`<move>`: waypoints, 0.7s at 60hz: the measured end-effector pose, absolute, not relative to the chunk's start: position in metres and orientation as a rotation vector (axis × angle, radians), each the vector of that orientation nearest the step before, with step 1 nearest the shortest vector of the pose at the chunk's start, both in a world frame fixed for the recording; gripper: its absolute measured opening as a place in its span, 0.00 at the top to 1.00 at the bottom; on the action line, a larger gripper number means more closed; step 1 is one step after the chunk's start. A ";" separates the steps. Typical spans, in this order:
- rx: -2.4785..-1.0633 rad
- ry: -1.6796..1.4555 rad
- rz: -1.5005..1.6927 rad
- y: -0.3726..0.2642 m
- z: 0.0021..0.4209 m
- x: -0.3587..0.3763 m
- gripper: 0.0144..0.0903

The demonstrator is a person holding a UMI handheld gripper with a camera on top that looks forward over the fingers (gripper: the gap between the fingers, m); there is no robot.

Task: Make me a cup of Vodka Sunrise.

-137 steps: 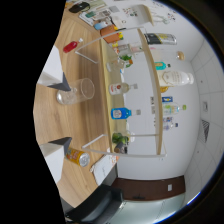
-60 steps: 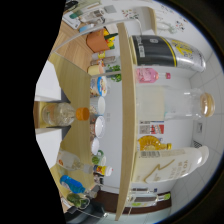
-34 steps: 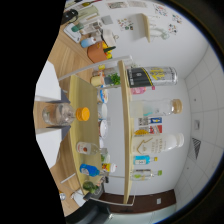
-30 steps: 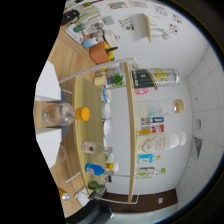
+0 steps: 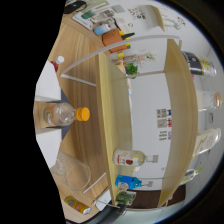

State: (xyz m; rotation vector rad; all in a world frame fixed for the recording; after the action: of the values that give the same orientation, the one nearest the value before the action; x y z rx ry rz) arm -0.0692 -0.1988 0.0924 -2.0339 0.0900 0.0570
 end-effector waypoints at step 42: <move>-2.179 0.045 0.033 -0.197 0.021 -0.084 0.71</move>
State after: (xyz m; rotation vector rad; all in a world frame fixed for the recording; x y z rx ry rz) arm -0.0844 -0.1972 0.0211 -2.1785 0.0455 0.0326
